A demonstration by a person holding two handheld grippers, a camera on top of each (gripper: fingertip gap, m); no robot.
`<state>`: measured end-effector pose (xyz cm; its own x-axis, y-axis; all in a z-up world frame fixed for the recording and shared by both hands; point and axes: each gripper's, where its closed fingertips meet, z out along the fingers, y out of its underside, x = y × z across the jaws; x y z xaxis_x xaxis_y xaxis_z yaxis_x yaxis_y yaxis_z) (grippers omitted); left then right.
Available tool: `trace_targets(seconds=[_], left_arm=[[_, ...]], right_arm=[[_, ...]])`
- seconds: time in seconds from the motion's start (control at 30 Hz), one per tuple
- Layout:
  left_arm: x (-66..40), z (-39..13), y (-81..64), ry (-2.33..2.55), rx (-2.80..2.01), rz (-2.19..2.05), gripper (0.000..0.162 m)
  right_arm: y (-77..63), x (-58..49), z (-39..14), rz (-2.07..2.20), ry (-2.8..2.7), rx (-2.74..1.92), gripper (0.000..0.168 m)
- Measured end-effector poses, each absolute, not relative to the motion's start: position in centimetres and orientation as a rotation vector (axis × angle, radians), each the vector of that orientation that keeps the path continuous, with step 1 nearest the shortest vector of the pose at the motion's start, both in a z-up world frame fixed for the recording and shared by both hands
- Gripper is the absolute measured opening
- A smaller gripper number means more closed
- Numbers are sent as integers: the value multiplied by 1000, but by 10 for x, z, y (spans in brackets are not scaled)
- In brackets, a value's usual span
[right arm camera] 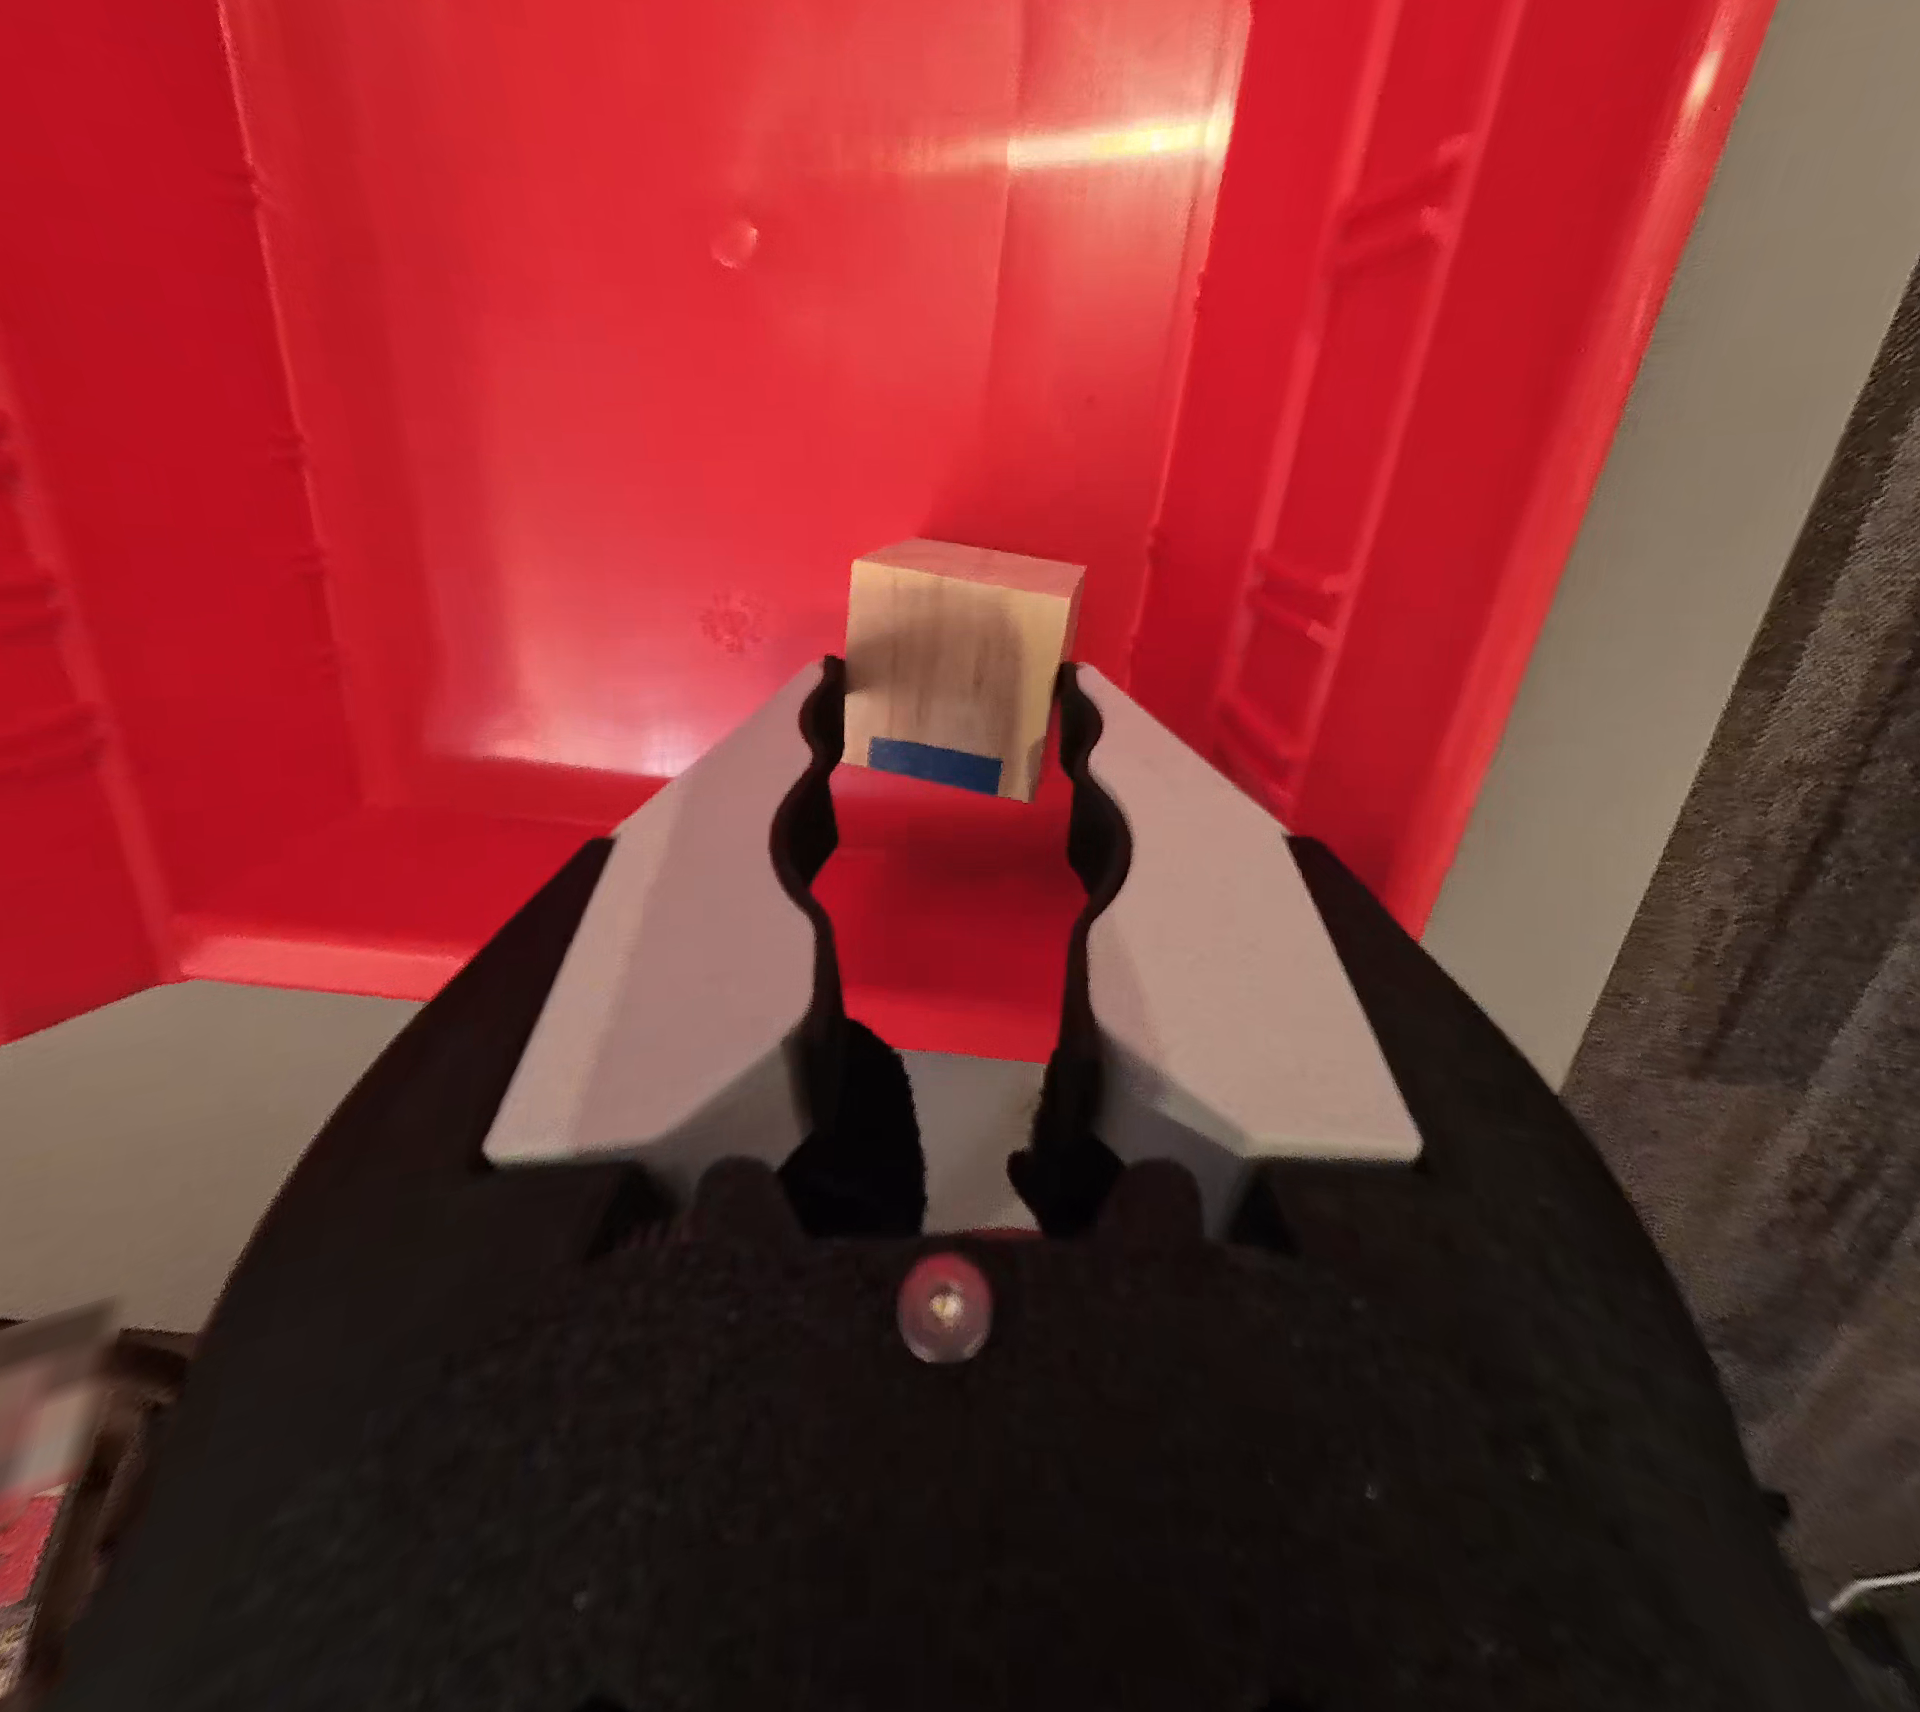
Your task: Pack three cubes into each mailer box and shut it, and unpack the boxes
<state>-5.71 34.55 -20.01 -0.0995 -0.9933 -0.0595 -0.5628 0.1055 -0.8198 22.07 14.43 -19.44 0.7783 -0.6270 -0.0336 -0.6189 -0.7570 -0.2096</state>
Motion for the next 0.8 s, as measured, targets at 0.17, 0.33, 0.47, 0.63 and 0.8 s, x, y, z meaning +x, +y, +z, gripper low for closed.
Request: trace_targets(seconds=[0.17, 0.33, 0.47, 0.63, 0.8], left_arm=[[-59, -200, 345, 1772, -1531, -858, 125], [-65, -201, 341, 1820, -1520, -837, 125], [-71, -201, 337, 1890, -1497, -835, 125], [-79, -202, 332, 1989, -1423, -853, 125], [-97, -203, 320, 2103, -1339, -873, 125]], right_arm=[[141, 220, -199, -91, 986, -2761, 42], [159, 206, -157, -246, 864, -2607, 55], [239, 97, -89, -69, 298, -2356, 55], [291, -40, -112, 154, -381, -2364, 54], [297, -50, -170, 1, -835, -2513, 44]])
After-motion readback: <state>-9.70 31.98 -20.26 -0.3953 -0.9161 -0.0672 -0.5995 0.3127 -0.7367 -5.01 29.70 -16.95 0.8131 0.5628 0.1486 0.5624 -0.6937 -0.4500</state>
